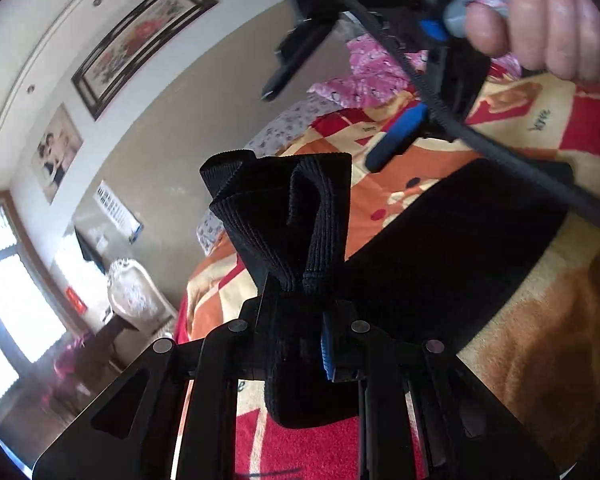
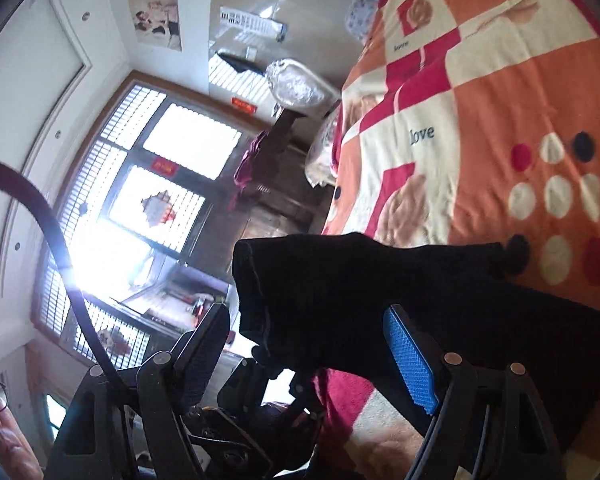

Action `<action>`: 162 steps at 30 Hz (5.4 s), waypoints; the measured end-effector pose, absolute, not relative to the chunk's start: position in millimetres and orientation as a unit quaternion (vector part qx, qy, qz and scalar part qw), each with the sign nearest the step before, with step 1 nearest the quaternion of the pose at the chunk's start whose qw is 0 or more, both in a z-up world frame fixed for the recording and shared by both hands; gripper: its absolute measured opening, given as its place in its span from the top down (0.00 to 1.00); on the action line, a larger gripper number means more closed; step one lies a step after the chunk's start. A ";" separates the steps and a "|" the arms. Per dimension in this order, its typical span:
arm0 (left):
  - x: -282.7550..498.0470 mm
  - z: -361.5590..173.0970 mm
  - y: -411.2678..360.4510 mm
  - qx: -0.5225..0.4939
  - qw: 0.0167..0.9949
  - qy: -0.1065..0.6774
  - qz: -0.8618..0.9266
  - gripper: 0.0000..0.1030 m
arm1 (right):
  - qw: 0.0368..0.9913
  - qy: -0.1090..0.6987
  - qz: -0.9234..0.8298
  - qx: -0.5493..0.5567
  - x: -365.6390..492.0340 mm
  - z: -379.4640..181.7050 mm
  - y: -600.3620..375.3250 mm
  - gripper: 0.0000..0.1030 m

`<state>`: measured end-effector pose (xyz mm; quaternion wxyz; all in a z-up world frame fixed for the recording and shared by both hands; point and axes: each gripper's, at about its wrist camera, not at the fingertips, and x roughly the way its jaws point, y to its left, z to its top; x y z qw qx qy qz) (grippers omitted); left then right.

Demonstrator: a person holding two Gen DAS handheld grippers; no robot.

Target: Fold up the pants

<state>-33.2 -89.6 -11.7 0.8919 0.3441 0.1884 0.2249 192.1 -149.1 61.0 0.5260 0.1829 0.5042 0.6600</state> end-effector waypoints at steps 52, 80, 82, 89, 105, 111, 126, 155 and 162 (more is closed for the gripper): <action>-35.0 58.4 -33.8 -0.251 0.922 0.294 -0.038 0.72 | 0.774 0.223 0.562 -0.189 117.6 72.0 -265.4 0.63; 87.0 28.7 20.0 -0.266 0.890 0.371 0.004 0.74 | 0.766 0.319 0.539 -0.144 188.9 -17.8 -203.6 0.52; 88.4 24.9 20.1 -0.261 0.893 0.367 0.008 0.74 | 0.760 0.324 0.550 -0.123 193.7 -19.1 -210.2 0.52; 90.6 15.9 26.6 -0.271 0.895 0.354 0.001 0.75 | 0.763 0.317 0.551 -0.120 190.6 -18.6 -213.8 0.52; 15.6 7.6 89.5 -0.448 0.830 0.330 -0.026 0.28 | 0.753 0.388 0.515 0.136 196.2 0.6 -305.0 0.31; 33.1 1.7 75.4 -0.440 0.819 0.365 -0.053 0.28 | 0.697 0.479 0.494 0.200 212.6 -30.9 -298.7 0.32; 47.9 15.3 45.9 -0.338 0.859 0.383 -0.032 0.58 | 0.695 0.491 0.514 0.106 194.9 -24.3 -258.7 0.60; 83.2 61.6 23.4 -0.214 0.932 0.289 -0.038 0.37 | 0.806 0.325 0.495 0.000 264.5 64.8 -281.8 0.51; 107.9 19.2 -2.3 -0.166 0.917 0.362 -0.030 0.37 | 0.778 0.336 0.482 -0.224 226.1 16.7 -212.2 0.50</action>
